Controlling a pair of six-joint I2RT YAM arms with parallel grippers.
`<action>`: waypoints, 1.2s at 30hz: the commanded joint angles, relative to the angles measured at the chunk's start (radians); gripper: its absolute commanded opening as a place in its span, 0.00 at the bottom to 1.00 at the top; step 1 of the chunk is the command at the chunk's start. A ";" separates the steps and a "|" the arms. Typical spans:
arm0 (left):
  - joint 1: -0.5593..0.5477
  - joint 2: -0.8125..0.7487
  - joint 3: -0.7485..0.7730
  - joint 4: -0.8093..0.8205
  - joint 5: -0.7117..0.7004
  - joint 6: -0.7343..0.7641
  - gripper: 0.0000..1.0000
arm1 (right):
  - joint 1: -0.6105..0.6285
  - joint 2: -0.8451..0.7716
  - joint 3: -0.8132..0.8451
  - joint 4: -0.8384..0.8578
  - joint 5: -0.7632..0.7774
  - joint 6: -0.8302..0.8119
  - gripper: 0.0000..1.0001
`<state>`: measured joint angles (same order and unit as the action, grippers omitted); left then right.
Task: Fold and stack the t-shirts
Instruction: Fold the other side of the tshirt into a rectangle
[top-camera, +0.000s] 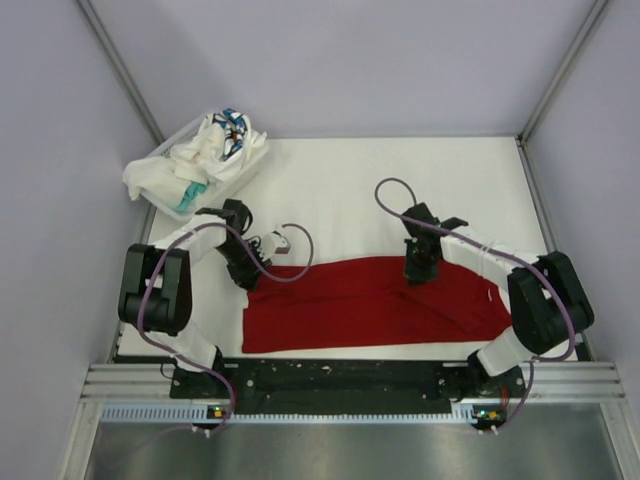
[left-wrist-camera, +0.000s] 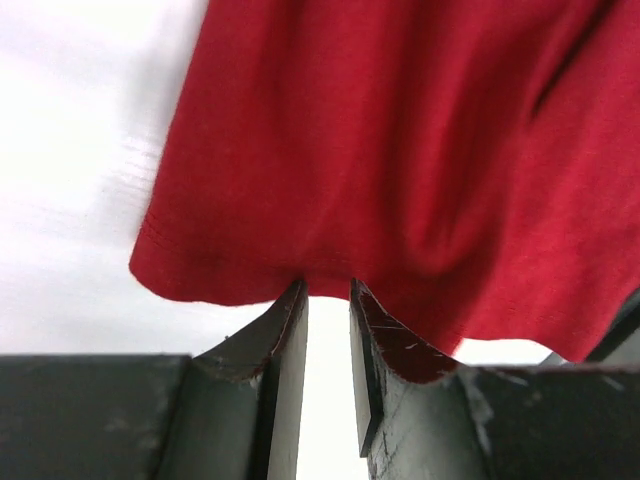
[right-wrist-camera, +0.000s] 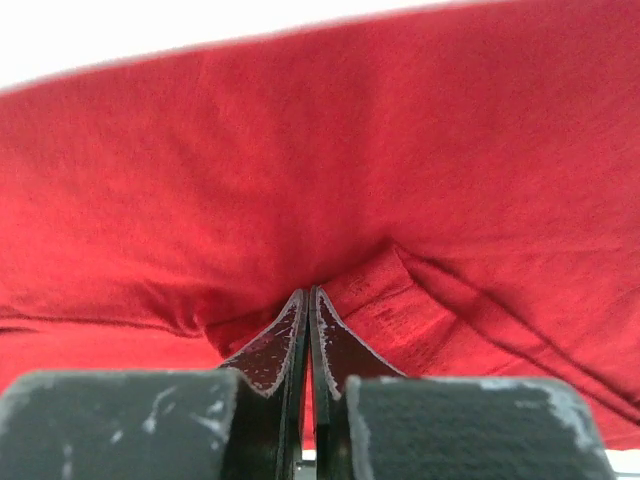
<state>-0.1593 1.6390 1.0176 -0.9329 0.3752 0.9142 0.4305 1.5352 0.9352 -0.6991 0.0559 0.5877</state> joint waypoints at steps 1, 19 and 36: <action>0.010 0.044 -0.014 0.109 -0.091 -0.052 0.28 | 0.103 -0.042 -0.050 -0.002 0.021 0.095 0.00; 0.033 -0.027 -0.005 0.091 -0.094 -0.011 0.37 | 0.420 -0.159 0.088 -0.203 0.097 0.232 0.00; 0.069 -0.045 -0.027 0.088 -0.156 -0.012 0.38 | 0.349 -0.050 -0.070 -0.073 -0.051 0.145 0.00</action>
<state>-0.0975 1.6268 1.0000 -0.8482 0.2184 0.8925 0.7177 1.4994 0.8734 -0.8204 0.0868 0.7250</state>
